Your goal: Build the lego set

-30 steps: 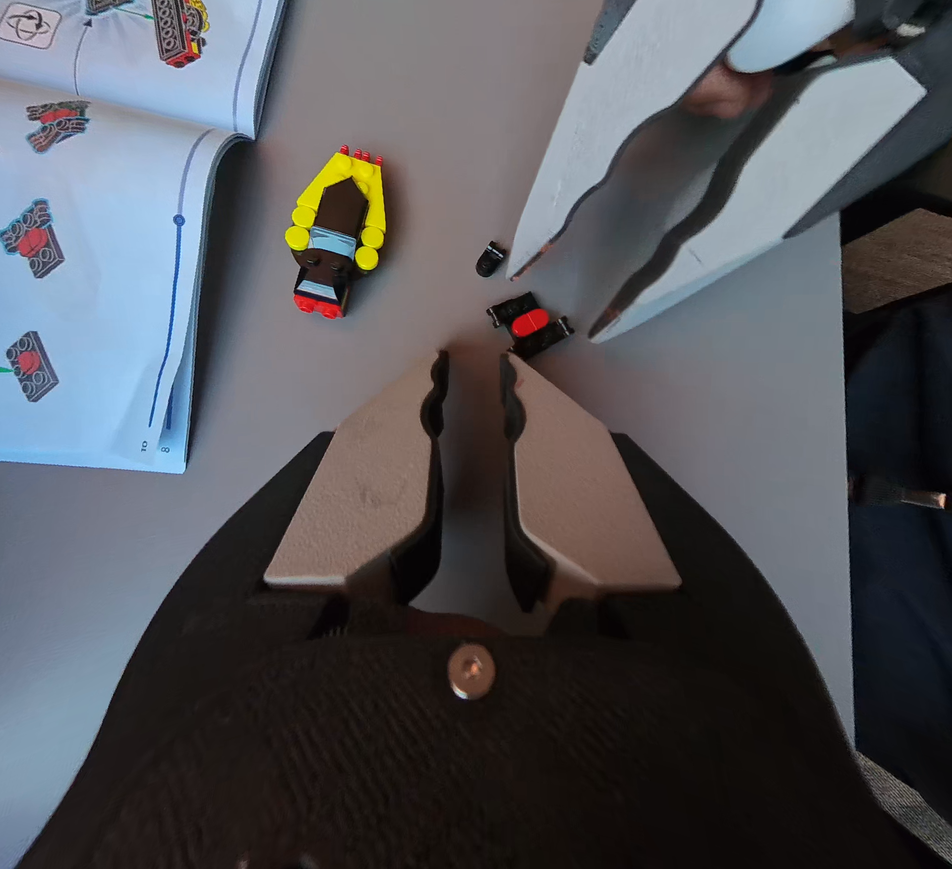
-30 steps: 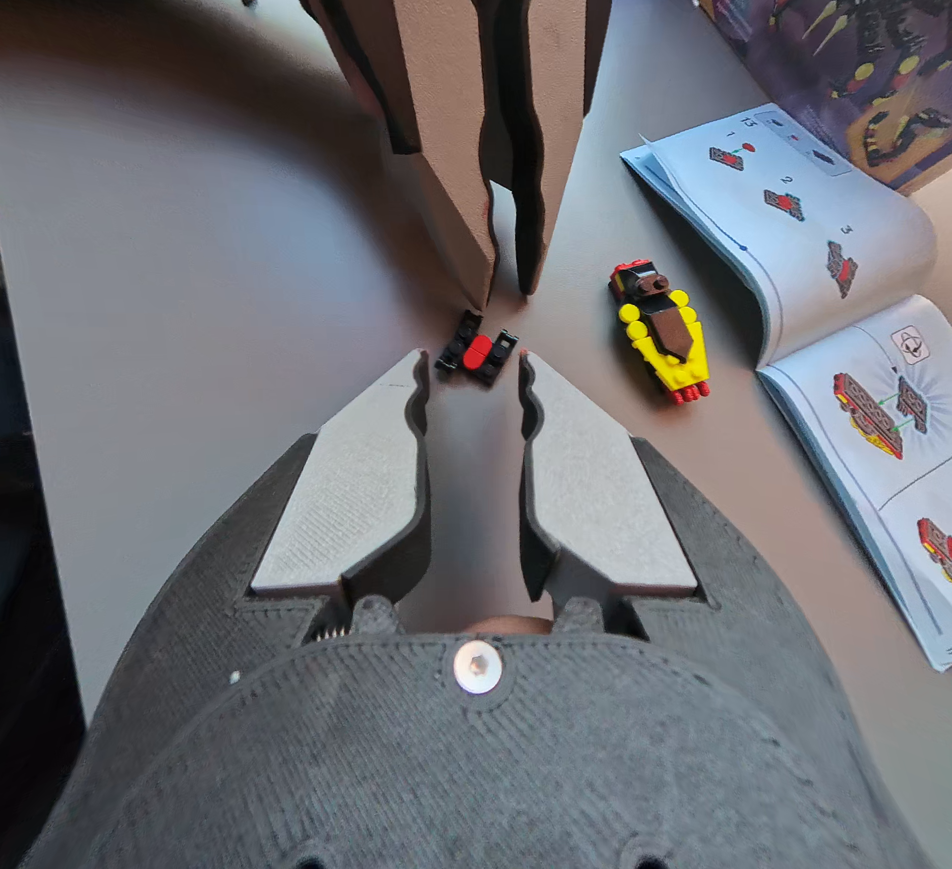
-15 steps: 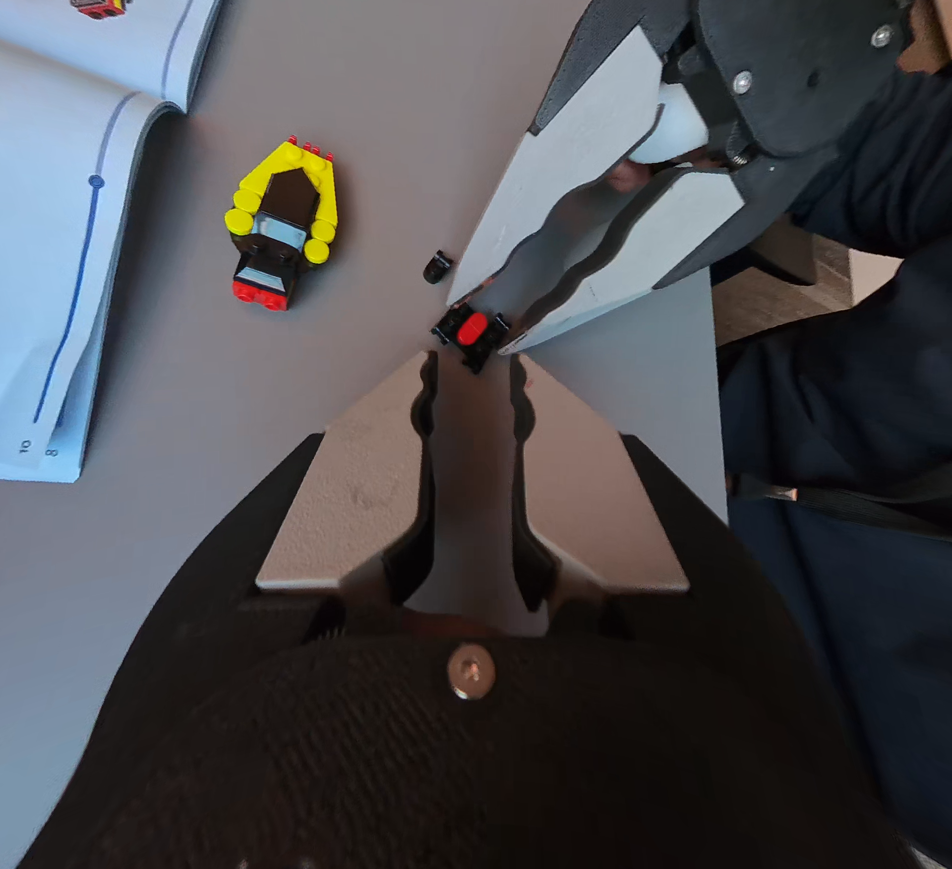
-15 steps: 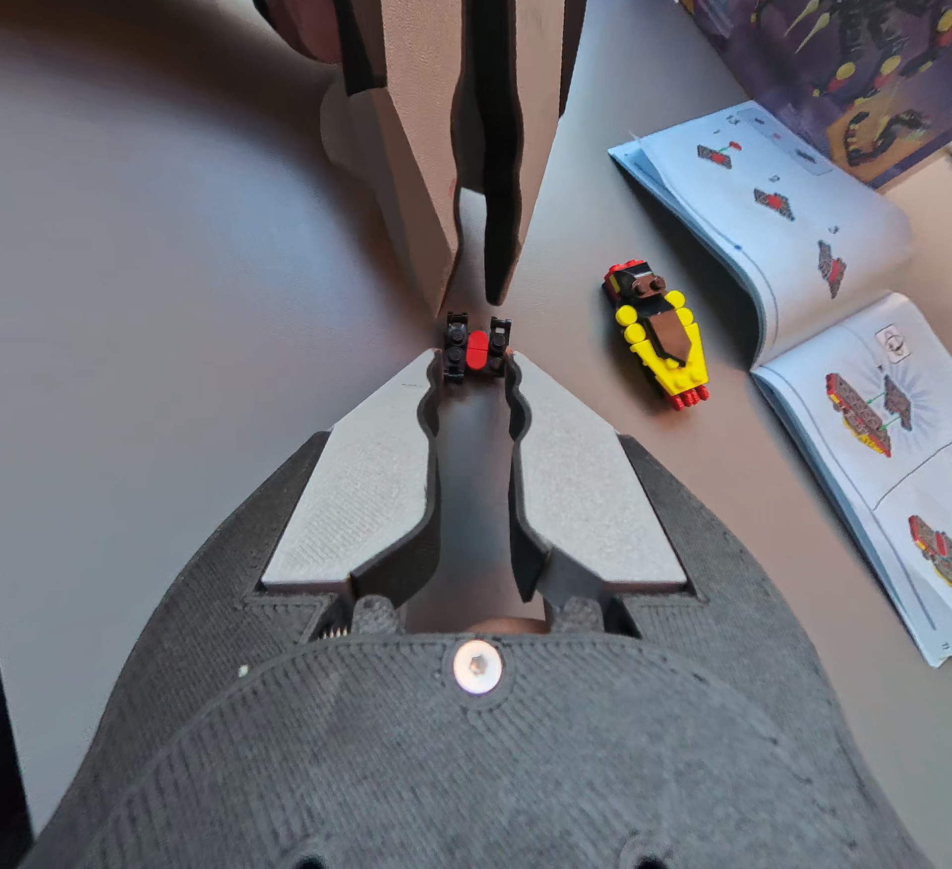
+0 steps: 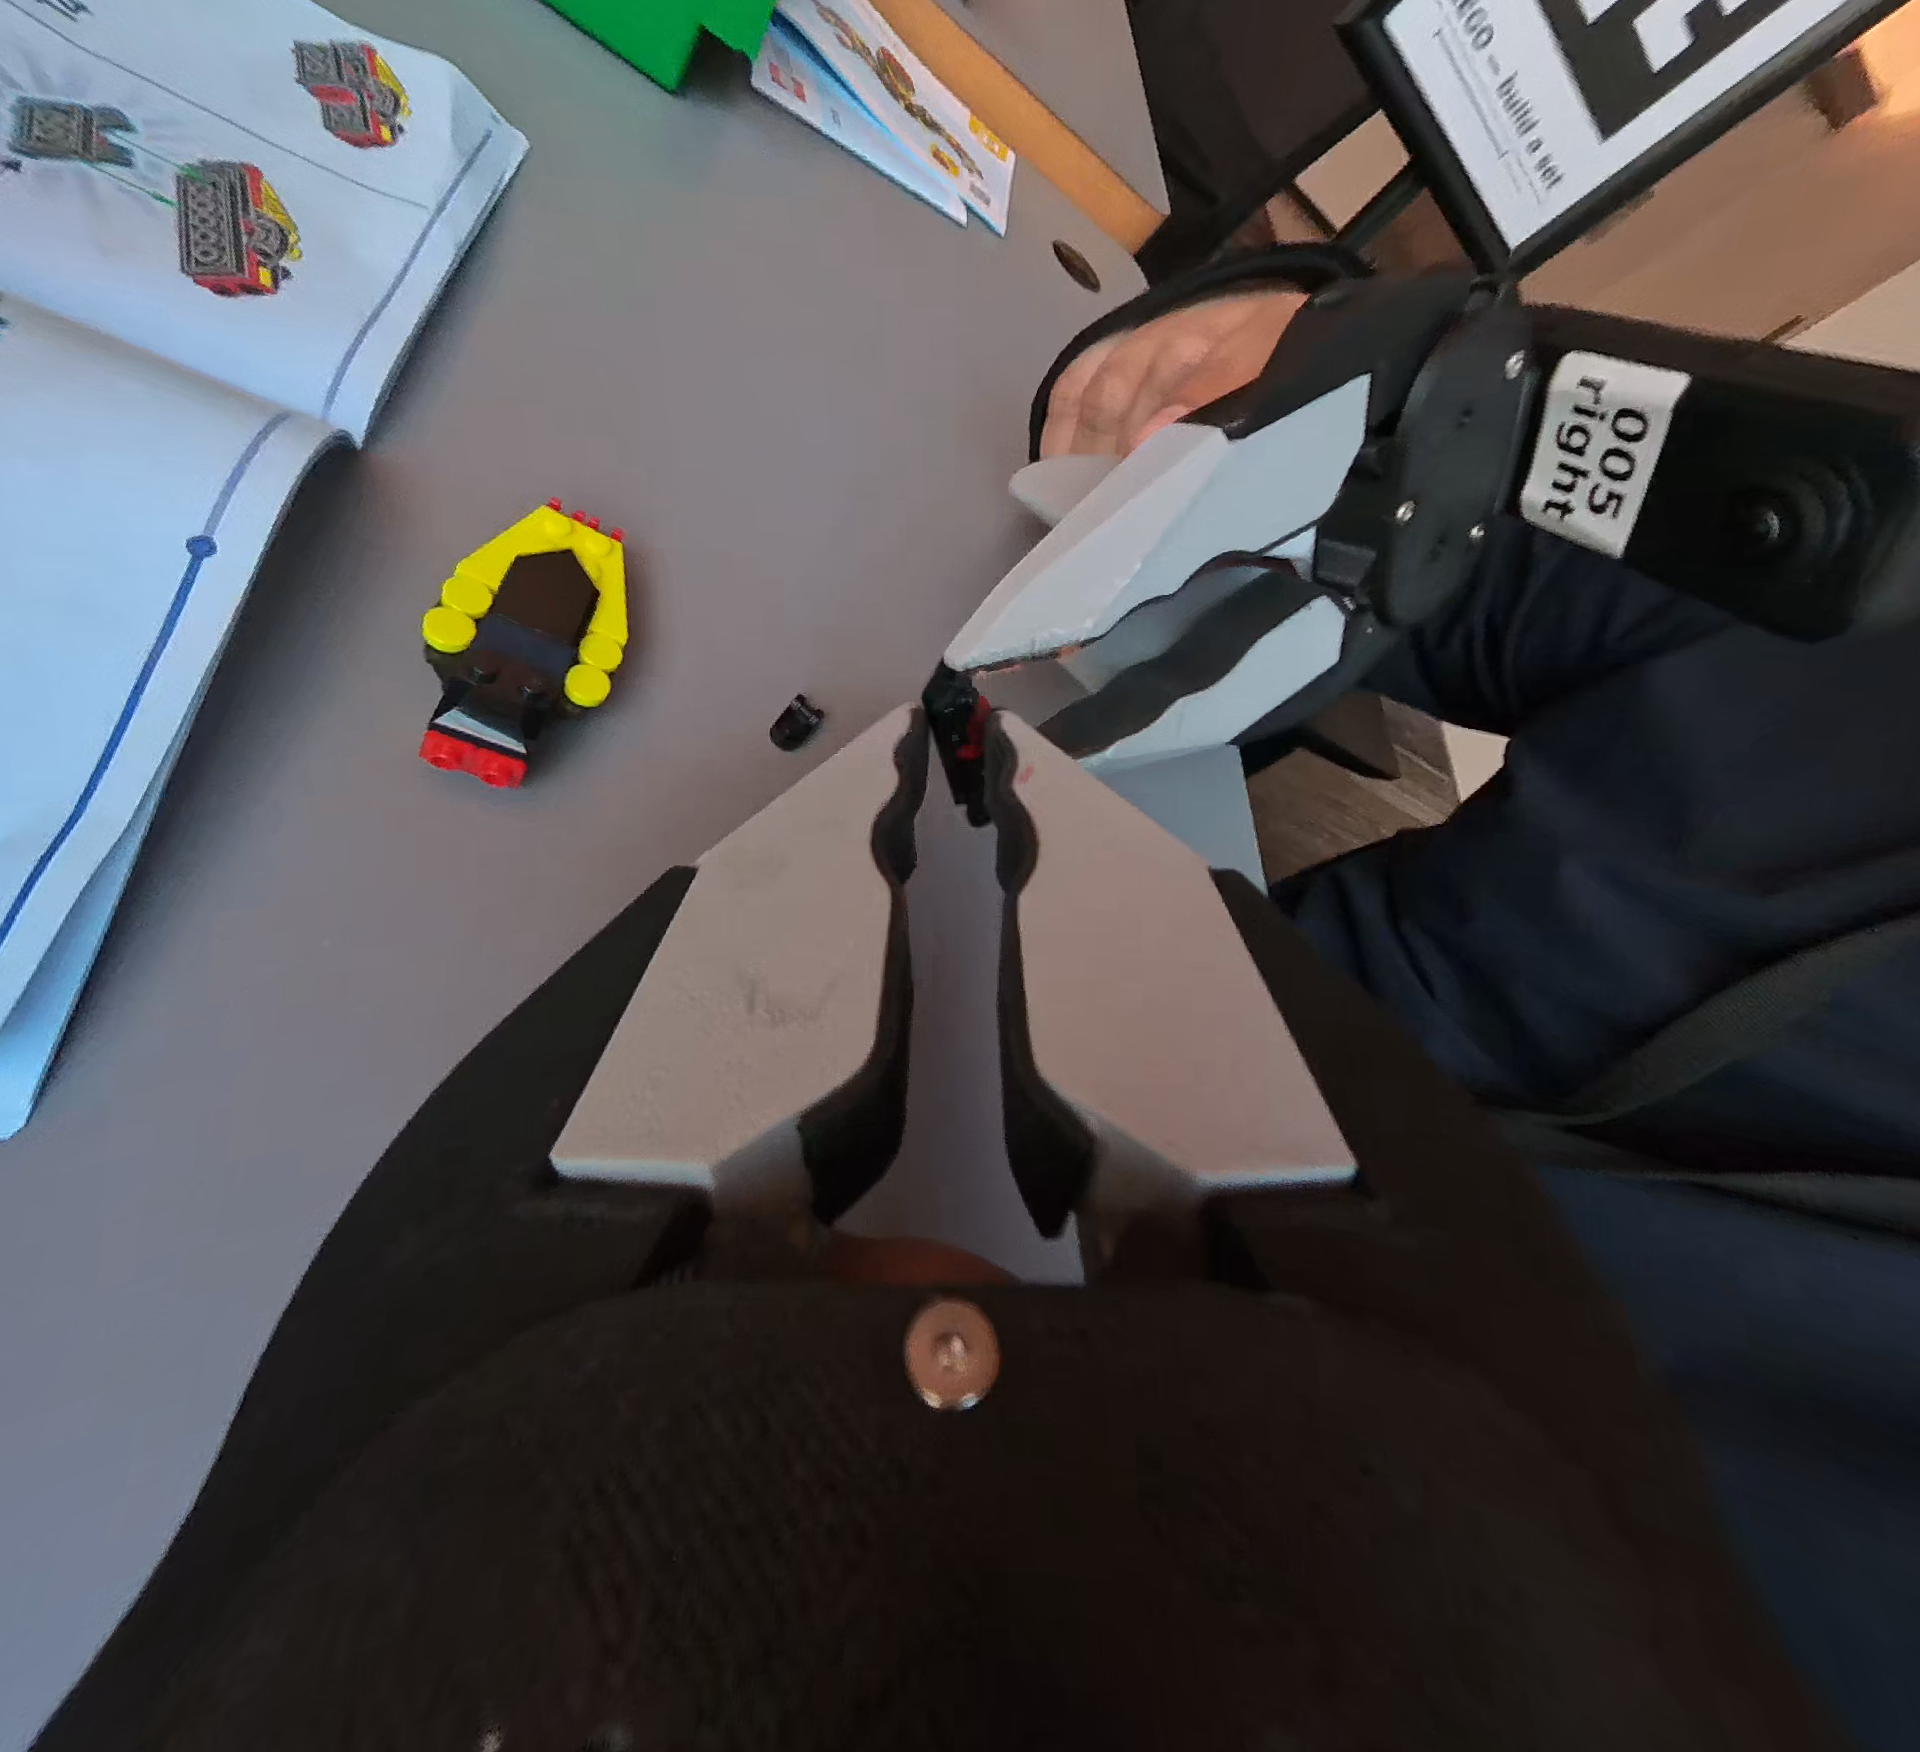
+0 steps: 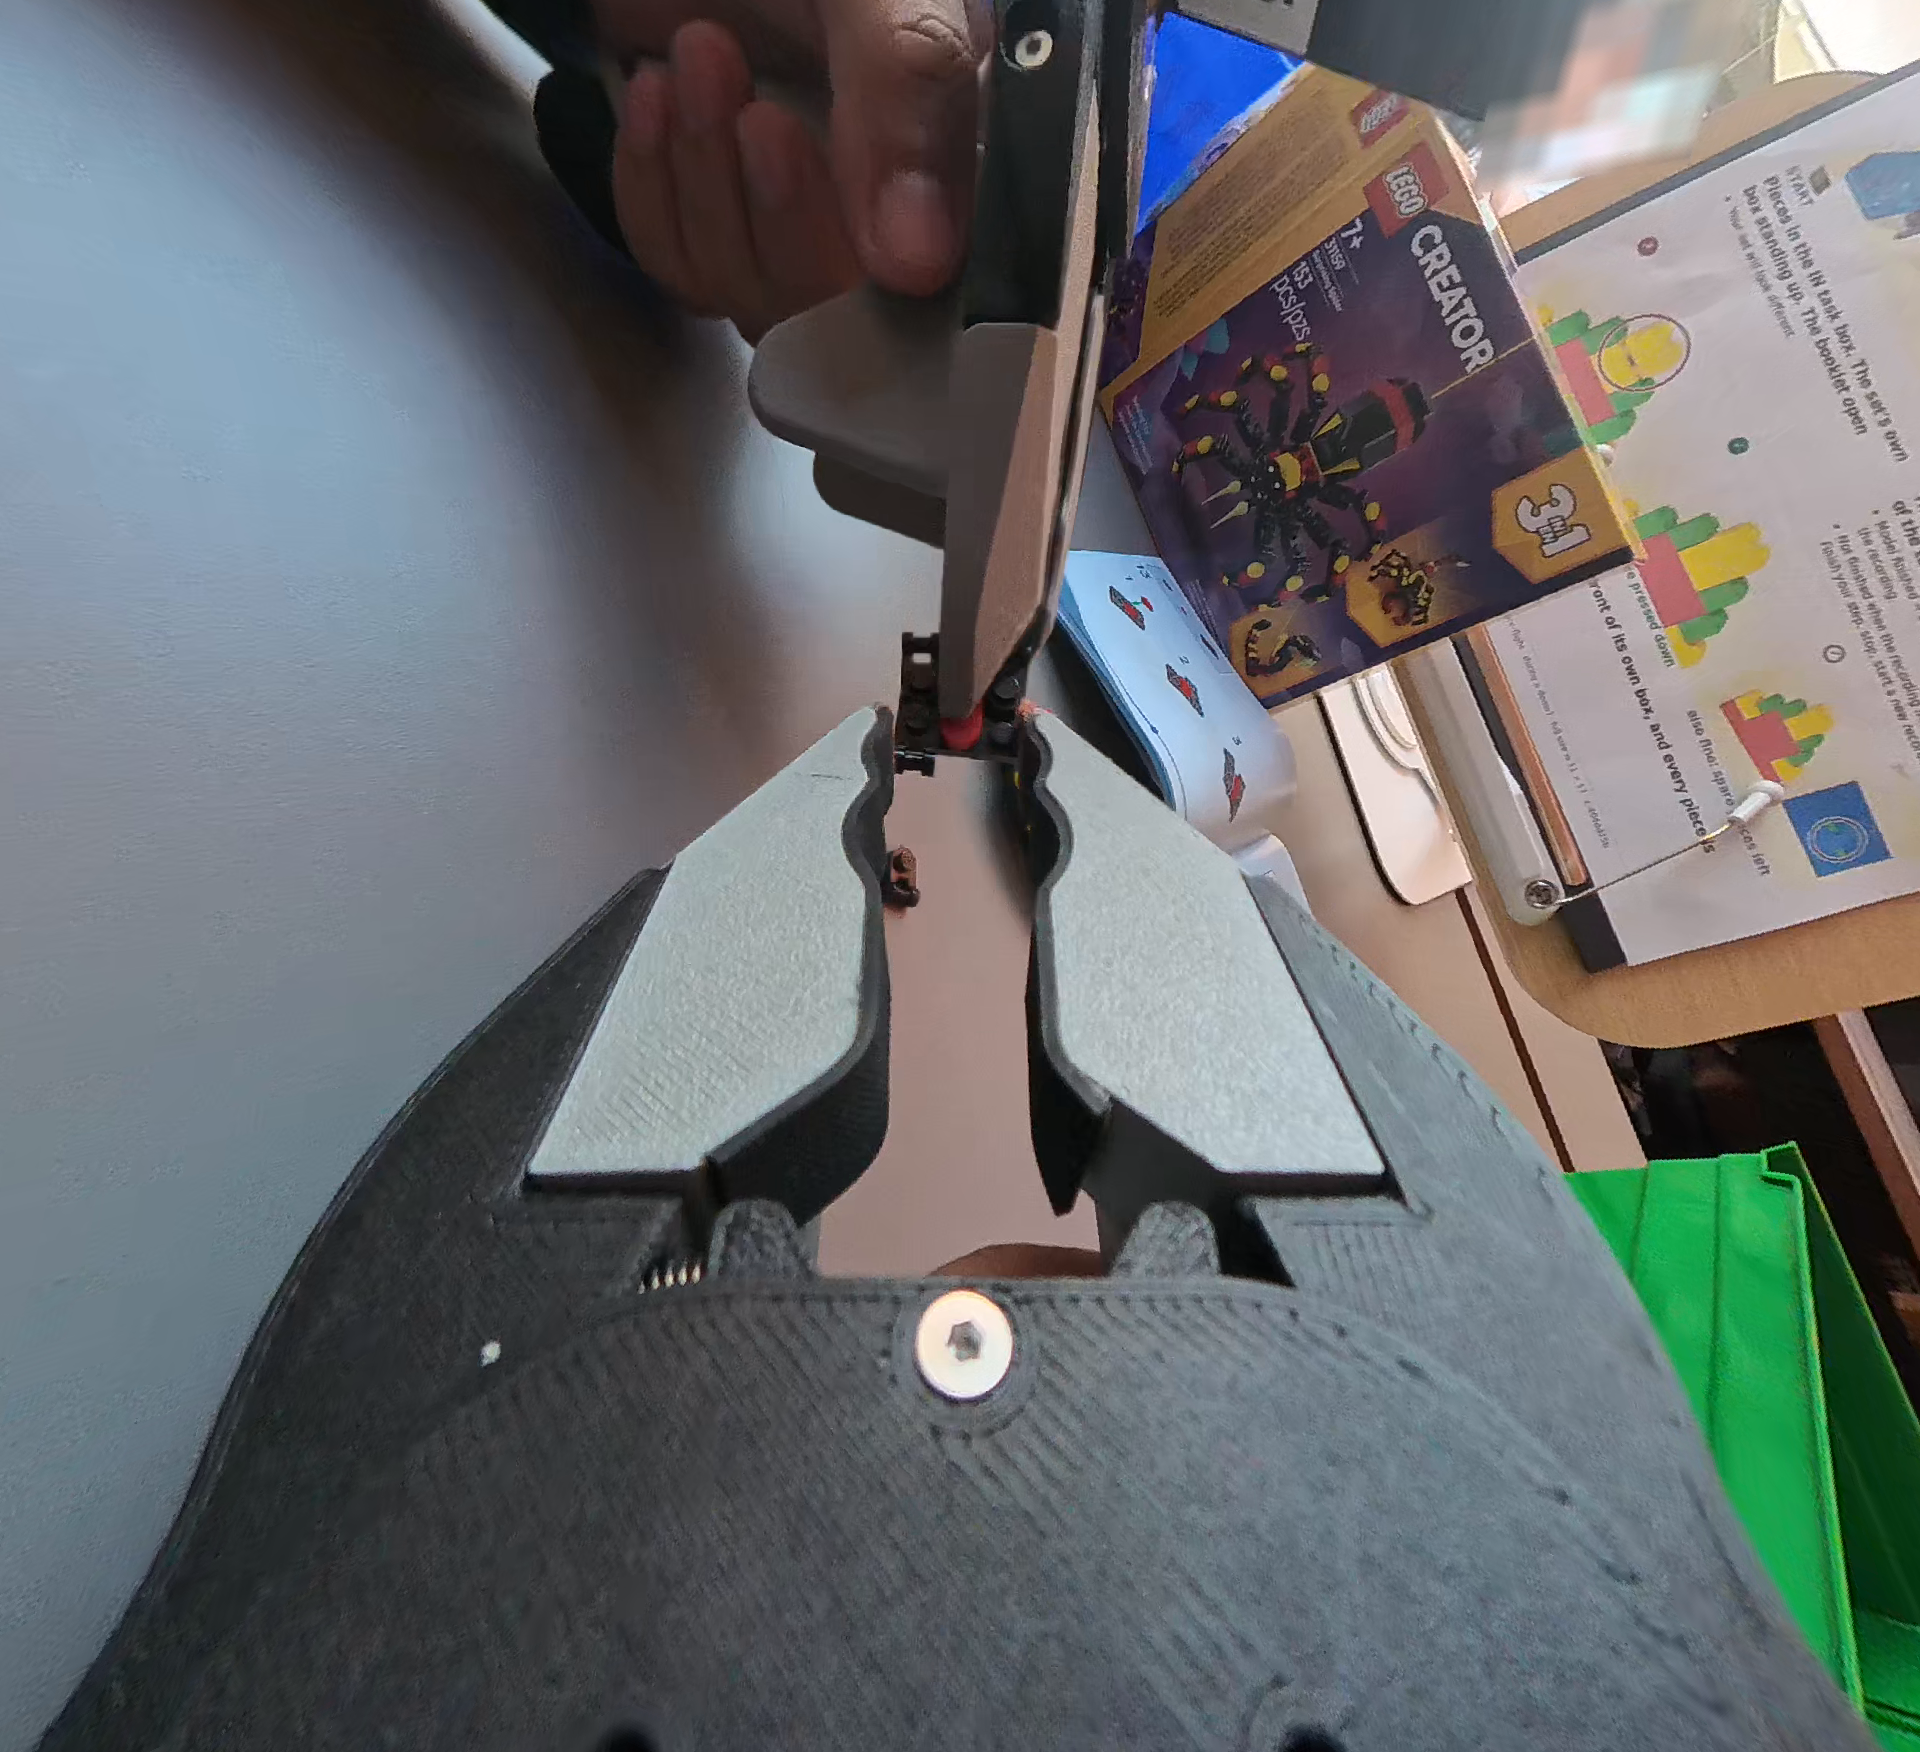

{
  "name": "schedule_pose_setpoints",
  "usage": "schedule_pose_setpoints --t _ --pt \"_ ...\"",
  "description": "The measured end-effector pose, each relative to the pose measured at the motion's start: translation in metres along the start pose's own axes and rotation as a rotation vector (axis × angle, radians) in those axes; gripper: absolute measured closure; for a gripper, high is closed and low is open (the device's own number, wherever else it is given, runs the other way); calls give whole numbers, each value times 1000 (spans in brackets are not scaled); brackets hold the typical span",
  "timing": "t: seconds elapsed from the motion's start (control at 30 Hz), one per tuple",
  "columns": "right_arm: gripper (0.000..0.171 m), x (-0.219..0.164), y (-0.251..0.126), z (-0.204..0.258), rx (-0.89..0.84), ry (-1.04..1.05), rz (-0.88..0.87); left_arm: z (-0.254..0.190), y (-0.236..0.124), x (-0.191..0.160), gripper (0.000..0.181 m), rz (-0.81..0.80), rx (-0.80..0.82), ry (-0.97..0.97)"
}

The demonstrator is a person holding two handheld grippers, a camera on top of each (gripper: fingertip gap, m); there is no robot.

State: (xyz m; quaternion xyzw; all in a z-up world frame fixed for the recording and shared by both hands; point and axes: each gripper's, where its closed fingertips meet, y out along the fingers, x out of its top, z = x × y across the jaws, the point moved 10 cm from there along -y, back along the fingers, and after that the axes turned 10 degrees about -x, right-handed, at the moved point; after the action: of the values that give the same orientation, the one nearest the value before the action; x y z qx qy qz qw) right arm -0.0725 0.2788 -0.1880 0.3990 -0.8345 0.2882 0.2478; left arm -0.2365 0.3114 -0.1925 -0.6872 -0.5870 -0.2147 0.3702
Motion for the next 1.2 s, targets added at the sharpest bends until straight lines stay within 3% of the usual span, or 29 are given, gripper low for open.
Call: schedule_pose_setpoints --t 0.57,0.73,0.83,0.93,1.2 --pt "149 -2 -1 -1 27 32 -19 1 -2 -4 176 -27 -1 19" --pt "150 -17 -3 -19 107 190 0 3 -9 -4 176 -42 38 88" --pt "149 -38 3 -25 264 333 106 3 -12 -5 176 -43 85 89" --pt "149 -52 11 -25 316 395 202 5 -13 -8 176 -27 122 53" --pt "158 -50 26 -22 384 443 259 17 -13 -12 176 -59 159 -161"
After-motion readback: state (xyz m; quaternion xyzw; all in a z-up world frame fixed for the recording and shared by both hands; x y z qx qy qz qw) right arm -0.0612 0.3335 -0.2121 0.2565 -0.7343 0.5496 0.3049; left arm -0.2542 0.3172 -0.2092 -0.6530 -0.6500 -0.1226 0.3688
